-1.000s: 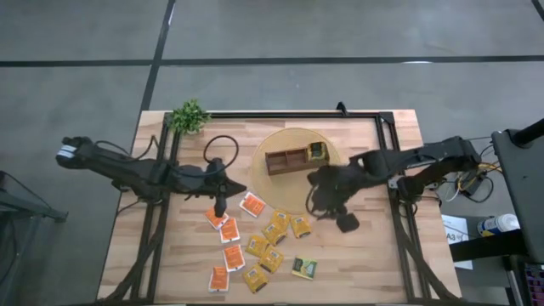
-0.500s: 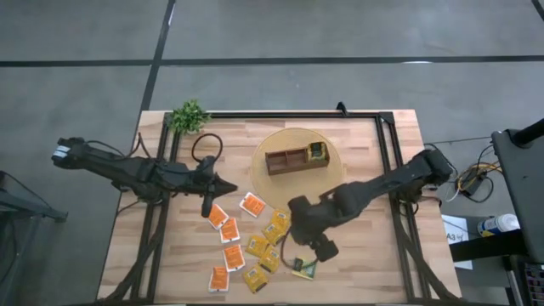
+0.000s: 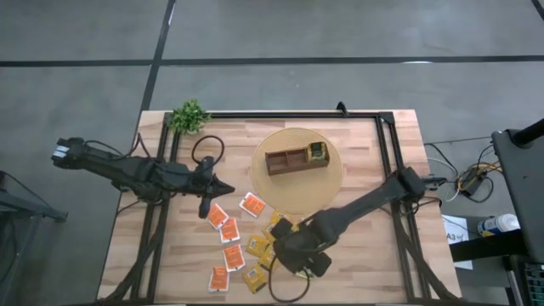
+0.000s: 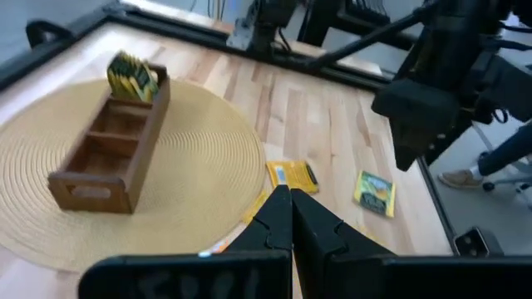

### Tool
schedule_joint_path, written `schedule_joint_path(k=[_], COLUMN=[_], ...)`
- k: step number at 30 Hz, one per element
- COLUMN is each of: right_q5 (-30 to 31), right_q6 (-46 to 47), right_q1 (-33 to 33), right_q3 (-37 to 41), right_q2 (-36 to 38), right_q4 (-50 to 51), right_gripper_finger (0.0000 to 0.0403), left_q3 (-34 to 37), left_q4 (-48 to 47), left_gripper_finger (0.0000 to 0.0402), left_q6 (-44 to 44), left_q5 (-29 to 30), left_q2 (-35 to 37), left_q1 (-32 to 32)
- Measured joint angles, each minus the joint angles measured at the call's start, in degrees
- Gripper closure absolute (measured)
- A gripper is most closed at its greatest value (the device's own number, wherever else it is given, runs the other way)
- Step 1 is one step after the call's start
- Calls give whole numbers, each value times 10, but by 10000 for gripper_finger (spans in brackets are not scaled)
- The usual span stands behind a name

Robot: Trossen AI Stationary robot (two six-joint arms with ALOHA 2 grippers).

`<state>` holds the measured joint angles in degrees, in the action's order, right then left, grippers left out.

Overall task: Pick & Place Tea
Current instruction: Put the yellow tea bag into the right section of the wooden organizer

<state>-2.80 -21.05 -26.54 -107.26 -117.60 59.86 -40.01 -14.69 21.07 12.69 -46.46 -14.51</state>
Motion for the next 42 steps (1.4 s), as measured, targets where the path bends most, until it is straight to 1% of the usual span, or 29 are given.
schedule_joint_path(k=[4, 8, 11, 16, 25, 29, 34, 38, 42], right_q5=[0, -4, -8, -37, -37, -36, -32, -32, -30], right_q6=[-14, -17, -21, -23, -32, -54, -47, -48, -49], right_q1=[-4, -10, -16, -28, -31, -32, -28, -28, -28], right_q3=[-46, -79, -87, -77, -30, -4, 22, 21, 0], right_q2=[-49, -90, -114, -142, -149, -149, -146, -144, -143], right_q4=[27, 33, 34, 40, 21, 7, -1, 1, 13], right_gripper_finger=[167, 170, 170, 172, 170, 170, 170, 170, 170], left_q3=[0, 0, 0, 0, 0, 0, 0, 0, 0], left_q4=[-8, -9, -10, -14, -14, -13, -13, -12, -13], left_gripper_finger=[402, 401, 401, 402, 402, 402, 402, 402, 402], left_q6=[6, -1, -1, -1, 2, 7, 20, 21, 21], left_q5=[-1, -1, -1, -1, 0, 0, 0, 0, 0], left_q2=[-1, -2, -2, -2, -2, -2, -2, -2, -2], left_q1=[-9, -15, -15, -15, -15, -15, -16, -16, -16])
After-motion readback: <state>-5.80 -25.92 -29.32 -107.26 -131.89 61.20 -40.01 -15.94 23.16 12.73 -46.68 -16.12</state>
